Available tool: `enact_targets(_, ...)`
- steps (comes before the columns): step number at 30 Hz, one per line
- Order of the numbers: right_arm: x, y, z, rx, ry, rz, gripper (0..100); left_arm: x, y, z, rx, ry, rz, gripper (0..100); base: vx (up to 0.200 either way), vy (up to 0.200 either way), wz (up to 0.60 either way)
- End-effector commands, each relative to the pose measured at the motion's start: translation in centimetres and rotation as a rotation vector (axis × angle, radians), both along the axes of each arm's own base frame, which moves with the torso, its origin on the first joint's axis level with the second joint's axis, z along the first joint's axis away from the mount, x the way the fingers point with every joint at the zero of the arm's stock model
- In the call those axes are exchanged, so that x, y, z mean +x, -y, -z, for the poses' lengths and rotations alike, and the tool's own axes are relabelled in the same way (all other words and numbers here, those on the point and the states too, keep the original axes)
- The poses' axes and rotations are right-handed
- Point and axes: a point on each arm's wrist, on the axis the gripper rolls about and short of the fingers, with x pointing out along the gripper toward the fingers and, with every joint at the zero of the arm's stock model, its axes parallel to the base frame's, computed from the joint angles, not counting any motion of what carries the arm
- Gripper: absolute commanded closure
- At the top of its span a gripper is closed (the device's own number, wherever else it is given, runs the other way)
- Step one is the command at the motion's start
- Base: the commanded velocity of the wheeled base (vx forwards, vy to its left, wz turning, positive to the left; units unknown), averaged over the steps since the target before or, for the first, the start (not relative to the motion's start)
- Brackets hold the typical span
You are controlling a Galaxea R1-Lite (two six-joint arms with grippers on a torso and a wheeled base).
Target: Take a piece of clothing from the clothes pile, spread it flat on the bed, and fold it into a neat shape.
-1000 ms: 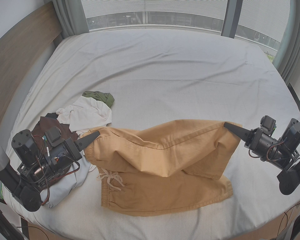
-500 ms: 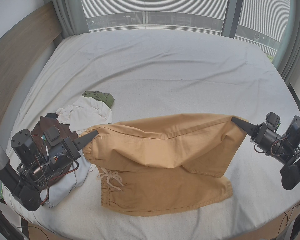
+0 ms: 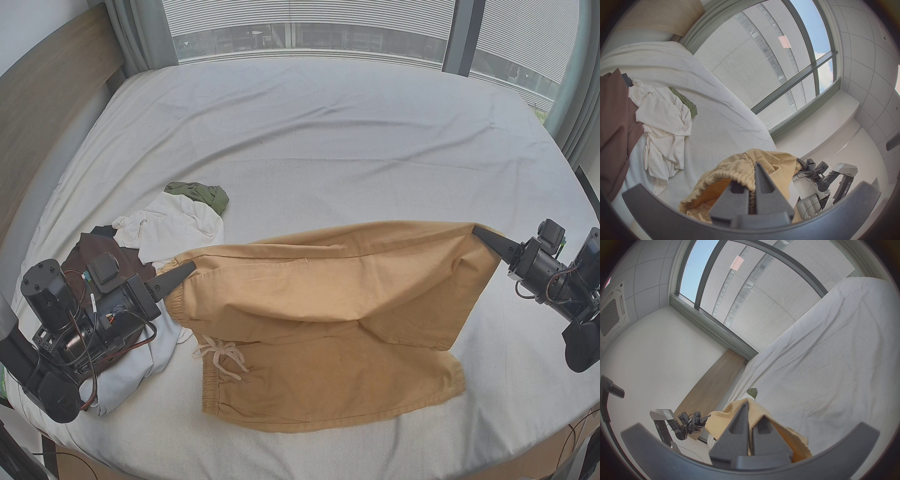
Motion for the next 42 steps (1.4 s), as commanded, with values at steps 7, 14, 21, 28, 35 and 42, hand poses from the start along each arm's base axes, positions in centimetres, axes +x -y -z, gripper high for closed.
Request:
enact_targets(7,1.1,0.9,1.0,-0.001,-0.032,0.035,100,-0.1,0.0,0.1,0.000,-0.003,0.002,100,0.000,0.000,0.00)
enact_targets(14,1.3,1.1,1.0,0.000,-0.033,0.043,100,0.0,0.0,0.1,0.001,-0.005,-0.002,100,0.000,0.000,0.00)
enact_targets(21,1.2,1.0,1.0,-0.001,-0.030,0.037,100,0.3,-0.3,0.0,-0.001,0.003,-0.014,100,0.000,0.000,0.00)
enact_targets(28,1.5,0.9,0.3,-0.002,0.002,0.036,100,0.6,-0.1,-0.7,-0.007,0.037,-0.015,100,0.000,0.000,0.00)
enact_targets(35,4.1,-0.2,0.1,0.003,0.036,0.007,100,1.2,0.1,-0.4,-0.007,0.030,-0.025,100,0.000,0.000,0.00)
enact_targets(42,5.5,-1.2,0.9,0.006,0.025,-0.015,100,2.9,0.3,0.4,-0.009,0.016,-0.080,100,0.000,0.000,0.00)
